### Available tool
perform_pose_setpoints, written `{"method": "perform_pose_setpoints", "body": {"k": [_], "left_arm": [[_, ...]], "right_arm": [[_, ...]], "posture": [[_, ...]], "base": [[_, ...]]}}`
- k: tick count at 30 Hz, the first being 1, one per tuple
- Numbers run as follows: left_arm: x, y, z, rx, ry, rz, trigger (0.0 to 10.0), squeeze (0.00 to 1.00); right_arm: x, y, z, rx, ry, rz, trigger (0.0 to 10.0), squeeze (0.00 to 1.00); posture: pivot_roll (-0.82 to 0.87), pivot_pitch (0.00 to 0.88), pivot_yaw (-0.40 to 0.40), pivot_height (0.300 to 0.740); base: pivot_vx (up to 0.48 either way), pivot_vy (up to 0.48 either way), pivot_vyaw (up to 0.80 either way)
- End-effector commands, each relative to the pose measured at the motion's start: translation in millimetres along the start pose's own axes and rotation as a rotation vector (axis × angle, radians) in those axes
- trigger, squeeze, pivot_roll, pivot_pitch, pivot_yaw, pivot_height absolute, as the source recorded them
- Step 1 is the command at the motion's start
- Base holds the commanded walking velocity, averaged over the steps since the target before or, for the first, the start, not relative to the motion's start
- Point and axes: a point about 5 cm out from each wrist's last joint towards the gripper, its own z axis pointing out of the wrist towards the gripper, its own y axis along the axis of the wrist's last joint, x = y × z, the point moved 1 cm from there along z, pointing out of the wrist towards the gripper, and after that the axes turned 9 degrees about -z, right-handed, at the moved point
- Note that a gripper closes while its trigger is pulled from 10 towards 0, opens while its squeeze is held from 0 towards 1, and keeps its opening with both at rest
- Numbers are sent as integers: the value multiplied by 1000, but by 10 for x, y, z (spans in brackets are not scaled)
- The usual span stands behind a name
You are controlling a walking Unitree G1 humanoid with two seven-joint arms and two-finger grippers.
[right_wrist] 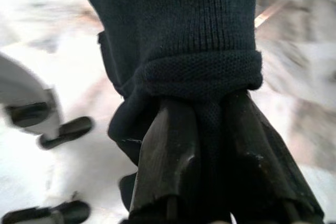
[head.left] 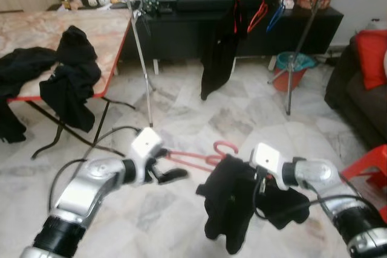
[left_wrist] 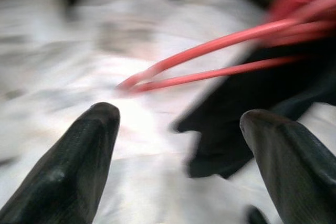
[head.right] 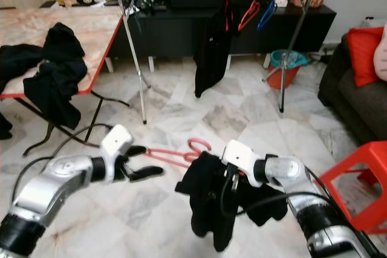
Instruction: Hang hanger
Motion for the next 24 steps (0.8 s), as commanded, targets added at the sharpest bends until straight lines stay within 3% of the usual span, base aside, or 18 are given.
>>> {"method": "perform_pose_setpoints", "body": {"k": [1, 4, 11, 12, 19, 20, 23, 24], "left_arm": [[220, 45, -45, -58, 186, -34, 10000, 0], [450, -9, -143, -105, 392, -115, 10000, 0], [640, -150, -268, -145, 593, -179, 10000, 0], [676, -247, -284, -130, 642, -201, 10000, 0], [652, -458, -251, -103, 663, -280, 10000, 0], [599, -587, -246, -85, 641, -356, 10000, 0], [541, -665, -234, -68, 600, -401, 10000, 0], [473, -721, -205, -45, 542, -408, 10000, 0]], "right_arm": [[-157, 70, -54, -18, -80, -21, 0, 0], [-204, 63, -70, -8, -113, -21, 0, 0], [-308, 60, -85, 12, -177, -29, 0, 0], [-345, 120, -74, -18, -188, -28, 0, 0], [-310, 331, -41, -160, -93, -40, 0, 0], [-256, 373, -49, -192, -12, -63, 0, 0], [-208, 379, -70, -207, 59, -75, 0, 0], [-135, 394, -109, -234, 156, -89, 0, 0]], "posture": [[105, 0, 0, 732], [103, 0, 1, 732], [100, 0, -2, 732], [98, 0, -3, 732], [95, 0, -3, 732], [93, 0, -5, 732], [96, 0, -7, 732], [102, 0, -10, 732]], "base": [[0, 0, 0], [0, 0, 0], [0, 0, 0], [0, 0, 0], [0, 0, 0], [0, 0, 0], [0, 0, 0], [0, 0, 0]]}}
